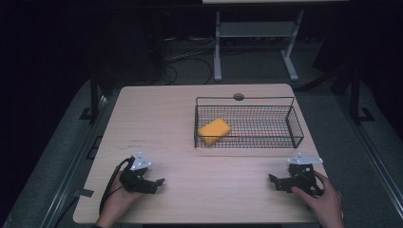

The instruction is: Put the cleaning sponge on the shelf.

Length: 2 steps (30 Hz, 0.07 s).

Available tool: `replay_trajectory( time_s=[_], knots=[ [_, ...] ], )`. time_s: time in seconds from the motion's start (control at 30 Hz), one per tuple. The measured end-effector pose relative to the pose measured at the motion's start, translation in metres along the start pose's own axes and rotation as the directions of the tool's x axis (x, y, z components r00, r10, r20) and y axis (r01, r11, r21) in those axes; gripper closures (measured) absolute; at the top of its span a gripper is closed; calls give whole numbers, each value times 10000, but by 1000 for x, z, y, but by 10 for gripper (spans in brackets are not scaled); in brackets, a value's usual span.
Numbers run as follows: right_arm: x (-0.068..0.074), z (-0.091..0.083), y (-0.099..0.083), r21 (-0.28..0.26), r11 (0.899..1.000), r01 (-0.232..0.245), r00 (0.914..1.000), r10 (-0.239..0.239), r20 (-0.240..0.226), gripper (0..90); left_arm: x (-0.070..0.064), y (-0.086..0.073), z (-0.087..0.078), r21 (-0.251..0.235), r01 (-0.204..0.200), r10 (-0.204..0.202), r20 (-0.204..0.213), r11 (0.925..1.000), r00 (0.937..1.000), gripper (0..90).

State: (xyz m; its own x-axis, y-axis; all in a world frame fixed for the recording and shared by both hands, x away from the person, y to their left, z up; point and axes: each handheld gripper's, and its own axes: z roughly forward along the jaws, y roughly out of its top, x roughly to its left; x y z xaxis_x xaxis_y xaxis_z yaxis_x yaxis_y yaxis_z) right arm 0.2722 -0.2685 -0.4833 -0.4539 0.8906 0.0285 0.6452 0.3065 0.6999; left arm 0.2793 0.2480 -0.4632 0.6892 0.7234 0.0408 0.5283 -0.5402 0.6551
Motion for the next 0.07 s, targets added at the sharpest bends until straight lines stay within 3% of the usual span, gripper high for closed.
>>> replay_trajectory(
  time_s=[0.07],
  knots=[
    [0, 0, 0, -1, 10000, -2, 10000, 2, 5, 12, 1, -1, 2, 68, 22, -22, -24, 10000, 10000, 130]
  ],
)
